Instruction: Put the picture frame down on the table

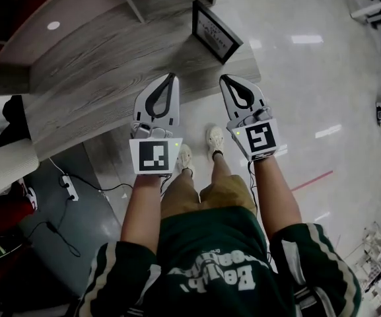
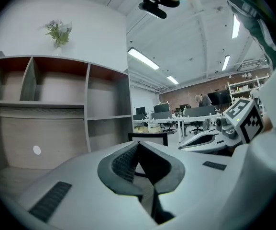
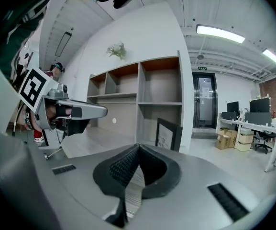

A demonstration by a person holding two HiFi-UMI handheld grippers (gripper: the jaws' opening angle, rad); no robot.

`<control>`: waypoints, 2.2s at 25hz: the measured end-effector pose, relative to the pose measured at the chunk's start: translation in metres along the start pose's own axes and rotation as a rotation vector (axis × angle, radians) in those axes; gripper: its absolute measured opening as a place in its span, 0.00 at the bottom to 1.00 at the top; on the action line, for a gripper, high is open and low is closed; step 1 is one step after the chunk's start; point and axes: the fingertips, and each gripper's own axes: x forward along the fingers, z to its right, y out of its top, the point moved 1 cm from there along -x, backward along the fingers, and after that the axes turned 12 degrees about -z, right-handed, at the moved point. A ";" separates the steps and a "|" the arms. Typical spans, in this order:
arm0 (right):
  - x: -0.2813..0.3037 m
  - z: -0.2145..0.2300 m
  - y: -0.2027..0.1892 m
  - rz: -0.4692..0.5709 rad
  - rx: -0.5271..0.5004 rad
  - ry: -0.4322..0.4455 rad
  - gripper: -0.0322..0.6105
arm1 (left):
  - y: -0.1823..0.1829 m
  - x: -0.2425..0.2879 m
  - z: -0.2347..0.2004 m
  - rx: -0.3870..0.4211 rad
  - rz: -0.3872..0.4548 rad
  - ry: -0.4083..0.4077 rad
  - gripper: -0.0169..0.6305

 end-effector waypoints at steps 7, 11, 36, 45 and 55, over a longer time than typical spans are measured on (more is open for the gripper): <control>-0.099 -0.059 0.074 0.047 0.007 -0.039 0.10 | 0.072 -0.118 0.028 -0.019 0.035 -0.019 0.05; -0.197 -0.102 0.099 0.110 -0.005 -0.082 0.10 | 0.104 -0.211 0.066 0.028 0.080 -0.017 0.05; -0.439 -0.159 0.156 0.188 -0.010 -0.013 0.10 | 0.195 -0.410 0.163 0.049 0.068 0.148 0.05; -0.497 -0.189 0.159 0.234 -0.041 0.035 0.10 | 0.195 -0.482 0.201 0.053 0.069 0.221 0.05; -0.513 -0.209 0.165 0.227 -0.083 0.041 0.10 | 0.198 -0.507 0.202 0.044 0.065 0.249 0.05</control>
